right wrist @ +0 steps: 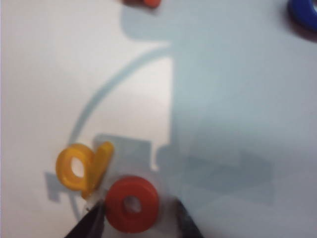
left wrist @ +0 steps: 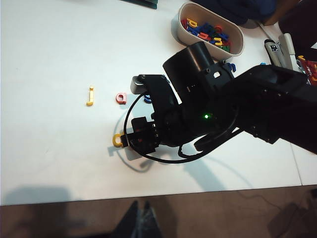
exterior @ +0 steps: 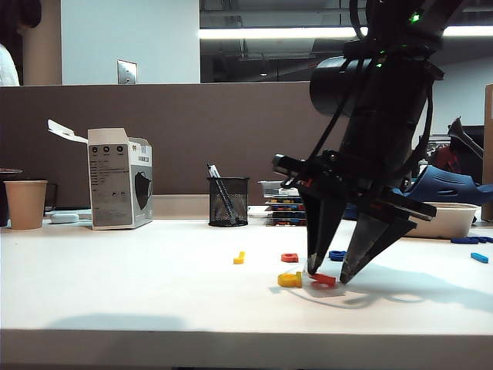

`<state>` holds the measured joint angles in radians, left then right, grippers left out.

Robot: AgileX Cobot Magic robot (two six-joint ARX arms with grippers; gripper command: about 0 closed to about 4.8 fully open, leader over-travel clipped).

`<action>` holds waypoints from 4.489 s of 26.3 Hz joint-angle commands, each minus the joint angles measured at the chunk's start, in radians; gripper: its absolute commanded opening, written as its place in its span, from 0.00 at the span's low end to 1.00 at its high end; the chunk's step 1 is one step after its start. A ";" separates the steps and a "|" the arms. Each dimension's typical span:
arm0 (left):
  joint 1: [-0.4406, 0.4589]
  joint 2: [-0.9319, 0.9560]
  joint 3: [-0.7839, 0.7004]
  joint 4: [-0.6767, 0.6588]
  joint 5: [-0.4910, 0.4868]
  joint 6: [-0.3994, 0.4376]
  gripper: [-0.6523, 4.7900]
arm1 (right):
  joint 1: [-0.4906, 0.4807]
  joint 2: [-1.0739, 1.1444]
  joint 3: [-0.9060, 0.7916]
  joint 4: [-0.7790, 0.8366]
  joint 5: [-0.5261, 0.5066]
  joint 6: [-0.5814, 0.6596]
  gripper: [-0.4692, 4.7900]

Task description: Select the appropriate letters from the row of letter magnets placed on the table to arrange into the word "dog".

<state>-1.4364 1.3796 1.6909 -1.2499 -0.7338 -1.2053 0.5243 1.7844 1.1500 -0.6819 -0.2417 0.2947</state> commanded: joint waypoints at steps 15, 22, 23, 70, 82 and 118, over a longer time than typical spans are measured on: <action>-0.002 -0.002 0.001 0.002 -0.007 0.001 0.11 | 0.000 -0.002 0.001 -0.044 0.019 0.000 0.55; -0.002 -0.002 0.001 0.002 -0.007 0.001 0.11 | -0.002 -0.001 0.001 -0.047 0.047 -0.003 0.55; -0.002 -0.002 0.001 0.002 -0.007 0.001 0.11 | -0.002 -0.002 0.001 -0.048 0.050 -0.004 0.55; -0.002 -0.002 0.001 0.002 -0.007 0.001 0.11 | -0.002 -0.005 0.094 -0.154 0.083 -0.035 0.27; -0.002 -0.002 0.001 0.002 -0.007 0.001 0.11 | -0.003 -0.006 0.203 -0.129 0.104 -0.036 0.27; -0.002 -0.002 0.001 0.003 -0.006 0.001 0.11 | -0.062 0.175 0.248 0.034 0.284 0.121 0.55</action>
<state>-1.4361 1.3796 1.6909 -1.2499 -0.7341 -1.2053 0.4625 1.9617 1.3945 -0.6537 0.0422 0.4061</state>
